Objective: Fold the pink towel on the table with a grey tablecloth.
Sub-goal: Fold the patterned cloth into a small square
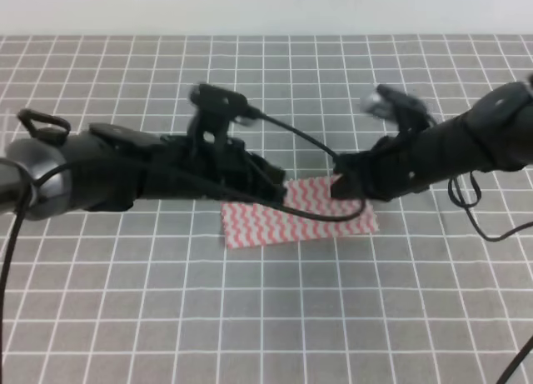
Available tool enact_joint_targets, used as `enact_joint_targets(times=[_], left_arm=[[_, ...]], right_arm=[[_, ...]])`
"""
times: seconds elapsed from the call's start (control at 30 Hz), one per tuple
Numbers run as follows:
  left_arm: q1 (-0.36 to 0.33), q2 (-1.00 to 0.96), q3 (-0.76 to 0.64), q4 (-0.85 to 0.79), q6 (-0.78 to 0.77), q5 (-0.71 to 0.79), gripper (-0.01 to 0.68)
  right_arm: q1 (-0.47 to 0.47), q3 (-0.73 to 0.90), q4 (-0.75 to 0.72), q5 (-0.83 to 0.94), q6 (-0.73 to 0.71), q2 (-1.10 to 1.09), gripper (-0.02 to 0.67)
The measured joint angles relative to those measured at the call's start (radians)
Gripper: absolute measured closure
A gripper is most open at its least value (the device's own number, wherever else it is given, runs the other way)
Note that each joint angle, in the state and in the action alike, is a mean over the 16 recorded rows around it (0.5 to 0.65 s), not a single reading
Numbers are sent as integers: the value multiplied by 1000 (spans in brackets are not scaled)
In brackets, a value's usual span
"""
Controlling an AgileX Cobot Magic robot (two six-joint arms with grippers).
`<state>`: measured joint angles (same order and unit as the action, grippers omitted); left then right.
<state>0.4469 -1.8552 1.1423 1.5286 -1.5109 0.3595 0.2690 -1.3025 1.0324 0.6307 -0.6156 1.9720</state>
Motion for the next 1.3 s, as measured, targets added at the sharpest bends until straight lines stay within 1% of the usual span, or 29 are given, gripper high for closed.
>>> enact_joint_targets(times=[0.17, 0.33, 0.6, 1.0, 1.17, 1.3], left_arm=[[0, -31, 0, -127, 128, 102, 666], [0, -72, 0, -199, 195, 137, 673], [0, -110, 0, -220, 206, 103, 674], [0, -110, 12, -230, 209, 46, 675], [0, -89, 25, -230, 226, 64, 675], [0, -70, 35, -233, 255, 122, 675]], right_arm=[[21, 3, -78, 16, 61, 1, 664], [29, 6, -127, 3, 95, 20, 664], [25, 6, -150, -9, 111, 50, 664], [-12, 6, -160, 14, 116, 59, 665], [-25, 6, -158, 36, 115, 40, 665], [-27, 6, -154, 64, 114, 20, 665]])
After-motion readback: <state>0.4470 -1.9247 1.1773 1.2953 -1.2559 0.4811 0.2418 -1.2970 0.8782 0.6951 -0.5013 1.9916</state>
